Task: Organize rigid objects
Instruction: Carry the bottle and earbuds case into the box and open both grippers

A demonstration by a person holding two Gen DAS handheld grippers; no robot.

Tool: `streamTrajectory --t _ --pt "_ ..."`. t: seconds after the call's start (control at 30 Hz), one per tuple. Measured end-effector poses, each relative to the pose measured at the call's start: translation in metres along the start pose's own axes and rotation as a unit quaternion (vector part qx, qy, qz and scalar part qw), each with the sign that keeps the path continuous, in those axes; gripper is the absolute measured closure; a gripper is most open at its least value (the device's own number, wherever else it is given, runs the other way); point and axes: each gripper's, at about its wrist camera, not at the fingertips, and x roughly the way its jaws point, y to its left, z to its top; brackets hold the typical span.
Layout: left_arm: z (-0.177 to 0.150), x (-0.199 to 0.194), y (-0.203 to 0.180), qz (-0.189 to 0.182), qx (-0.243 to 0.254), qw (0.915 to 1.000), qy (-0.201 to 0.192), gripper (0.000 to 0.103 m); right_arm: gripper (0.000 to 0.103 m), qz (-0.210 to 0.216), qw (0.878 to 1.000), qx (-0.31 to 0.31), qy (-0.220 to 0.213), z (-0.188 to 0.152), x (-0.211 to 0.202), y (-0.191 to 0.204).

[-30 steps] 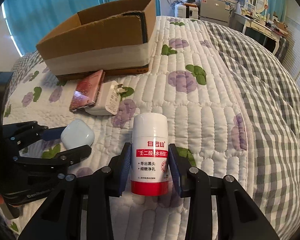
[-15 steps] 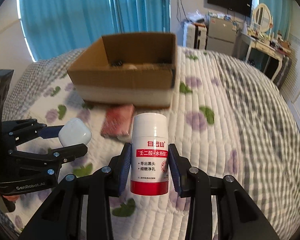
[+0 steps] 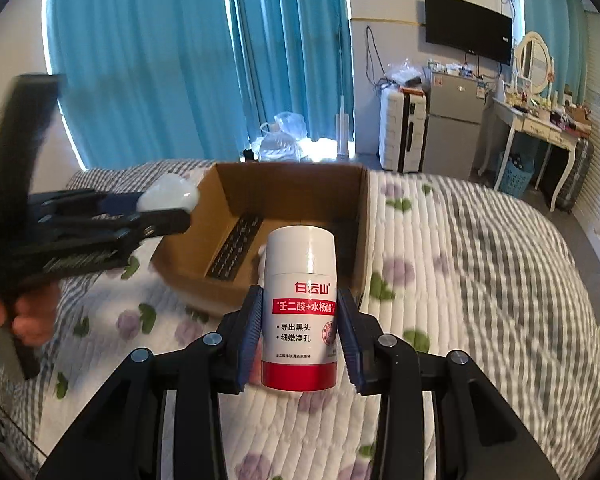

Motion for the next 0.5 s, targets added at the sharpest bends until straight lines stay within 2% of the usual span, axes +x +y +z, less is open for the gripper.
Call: streamTrajectory --t 0.07,0.17,0.27,0.33,0.43,0.5 --pt "0.013 0.019 0.004 0.001 -0.003 1.0000 -0.002 0.053 0.067 -0.004 1.000 -0.006 -0.005 0.008 0.005 -0.002" --pt "0.025 0.053 -0.001 0.026 0.017 0.9995 0.009 0.053 0.067 -0.001 1.000 -0.005 -0.009 0.017 0.012 -0.005" --pt "0.030 0.087 0.001 0.005 -0.003 0.9989 0.046 0.053 0.067 0.005 1.000 -0.005 -0.008 0.018 0.020 -0.006" --pt "0.029 0.106 0.001 0.004 -0.007 0.9980 0.062 0.053 0.067 0.005 1.000 -0.005 -0.005 0.017 0.027 -0.008" --pt "0.024 0.122 0.001 0.005 -0.006 0.9972 0.074 0.051 0.067 0.010 1.000 0.001 0.005 0.012 0.036 -0.014" --pt "0.019 0.133 0.006 -0.012 -0.025 0.9947 0.099 0.049 0.067 0.009 1.000 0.000 0.010 0.009 0.042 -0.016"
